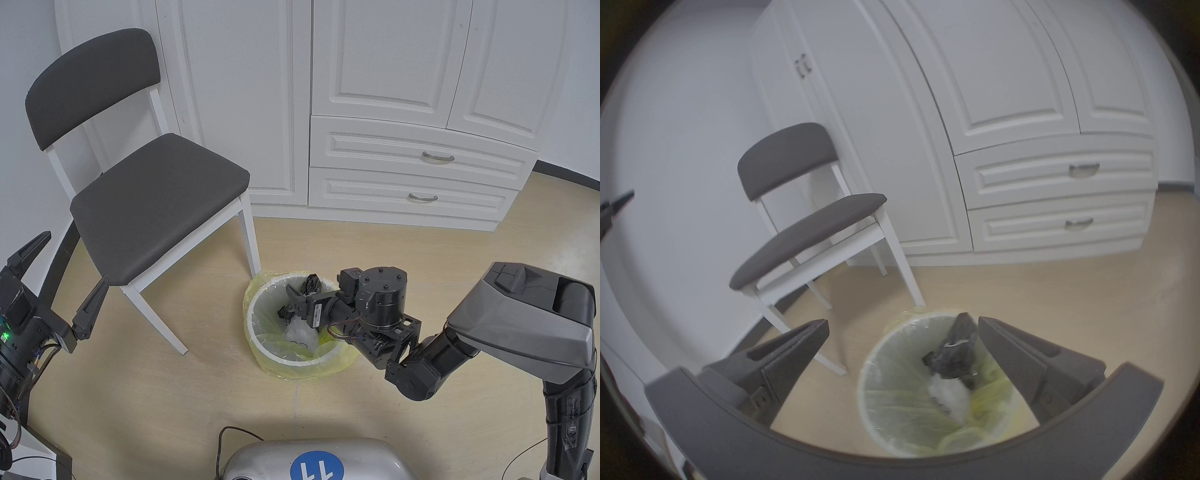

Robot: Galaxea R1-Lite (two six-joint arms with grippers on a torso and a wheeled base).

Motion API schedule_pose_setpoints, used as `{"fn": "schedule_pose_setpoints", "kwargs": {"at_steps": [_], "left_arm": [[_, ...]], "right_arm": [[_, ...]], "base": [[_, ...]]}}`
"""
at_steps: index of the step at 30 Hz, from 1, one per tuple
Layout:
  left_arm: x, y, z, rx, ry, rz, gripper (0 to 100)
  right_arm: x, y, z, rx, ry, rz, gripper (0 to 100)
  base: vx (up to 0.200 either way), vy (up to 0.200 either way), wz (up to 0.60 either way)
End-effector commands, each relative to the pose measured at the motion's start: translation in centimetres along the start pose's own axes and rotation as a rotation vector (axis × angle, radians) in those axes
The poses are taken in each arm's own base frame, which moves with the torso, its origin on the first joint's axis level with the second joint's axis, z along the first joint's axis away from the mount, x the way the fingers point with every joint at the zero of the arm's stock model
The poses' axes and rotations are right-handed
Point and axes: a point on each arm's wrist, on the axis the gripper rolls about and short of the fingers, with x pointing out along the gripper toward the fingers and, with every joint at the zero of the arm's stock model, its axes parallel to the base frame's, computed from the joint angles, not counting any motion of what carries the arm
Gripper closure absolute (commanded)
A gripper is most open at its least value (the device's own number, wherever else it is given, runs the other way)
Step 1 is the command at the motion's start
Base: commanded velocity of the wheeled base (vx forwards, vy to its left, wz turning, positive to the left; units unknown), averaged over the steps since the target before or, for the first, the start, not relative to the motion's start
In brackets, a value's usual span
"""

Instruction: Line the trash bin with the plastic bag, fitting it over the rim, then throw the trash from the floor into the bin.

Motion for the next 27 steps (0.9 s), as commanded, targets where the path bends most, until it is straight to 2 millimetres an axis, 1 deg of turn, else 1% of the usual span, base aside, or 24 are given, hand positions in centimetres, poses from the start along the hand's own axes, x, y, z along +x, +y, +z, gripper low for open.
{"fn": "schedule_pose_setpoints", "kwargs": {"at_steps": [1, 4, 5, 7, 8, 10, 11, 12, 13, 14, 16, 17, 19, 21, 24, 25, 27], "left_arm": [[0.1, 0.0, 0.0, 0.0, 0.002, -0.002, 0], [0.1, 0.0, 0.0, 0.0, 0.003, -0.002, 0], [0.1, 0.0, 0.0, 0.0, 0.003, -0.002, 0], [0.0, 0.0, -0.1, 0.0, 0.004, -0.003, 0], [0.0, 0.0, -0.1, 0.0, 0.004, -0.003, 0], [0.0, -0.1, -0.2, -0.001, 0.011, -0.007, 0], [0.0, -0.1, -0.2, 0.001, 0.011, -0.007, 0], [0.1, -0.2, -0.3, 0.0, 0.018, -0.013, 0], [0.1, -0.2, -0.3, 0.0, 0.018, -0.013, 0], [0.2, -0.5, -0.6, 0.002, 0.032, -0.03, 0], [0.5, -0.7, -1.0, 0.013, 0.054, -0.043, 0], [0.7, -0.8, -1.3, 0.015, 0.066, -0.05, 0], [0.8, -0.9, -1.3, 0.015, 0.069, -0.054, 0], [1.0, -2.2, -1.9, 0.004, 0.093, -0.14, 0], [2.0, -5.0, -2.7, -0.018, 0.134, -0.306, 0], [2.7, -6.1, -3.4, -0.031, 0.174, -0.356, 0], [3.7, -7.1, -4.4, -0.065, 0.234, -0.388, 0]], "right_arm": [[-1.6, -1.2, -0.1, -0.133, -0.004, -0.072, 0], [-2.3, -1.5, -0.6, -0.209, -0.014, -0.081, 0], [-2.3, -1.5, -0.6, -0.209, -0.014, -0.081, 0], [-2.6, -2.3, -1.0, -0.276, -0.013, -0.101, 0], [-2.6, -2.3, -1.0, -0.276, -0.013, -0.101, 0], [-2.6, -3.4, -0.9, -0.354, -0.032, -0.168, 0], [-2.6, -3.5, -0.8, -0.365, -0.041, -0.18, 0], [-2.5, -4.1, -0.8, -0.399, -0.064, -0.211, 0], [-2.5, -4.1, -0.8, -0.399, -0.064, -0.211, 0], [-2.4, -4.8, -0.8, -0.449, -0.098, -0.238, 0], [-2.6, -5.4, -0.9, -0.506, -0.123, -0.258, 0], [-2.6, -5.7, -1.2, -0.535, -0.107, -0.265, 0], [-2.7, -5.8, -1.3, -0.545, -0.102, -0.266, 0], [-2.7, -6.1, -1.0, -0.558, -0.101, -0.277, 0], [-2.8, -6.5, -0.3, -0.553, -0.116, -0.291, 0], [-2.9, -6.7, 0.2, -0.55, -0.126, -0.299, 0], [-3.1, -7.0, 0.9, -0.546, -0.141, -0.31, 0]], "base": [[0.0, 0.0, 0.0], [0.0, 0.0, 0.0], [0.0, 0.0, 0.0], [0.0, 0.0, 0.0], [0.0, 0.0, 0.0], [0.0, 0.0, 0.0], [0.0, 0.0, 0.0], [0.0, 0.0, 0.0], [0.0, 0.0, 0.0], [0.0, 0.0, 0.0], [0.0, 0.0, 0.0], [0.0, 0.0, 0.0], [0.0, 0.0, 0.0], [0.0, 0.0, 0.0], [0.0, 0.0, 0.0], [0.0, 0.0, 0.0], [0.0, 0.0, 0.0]]}}
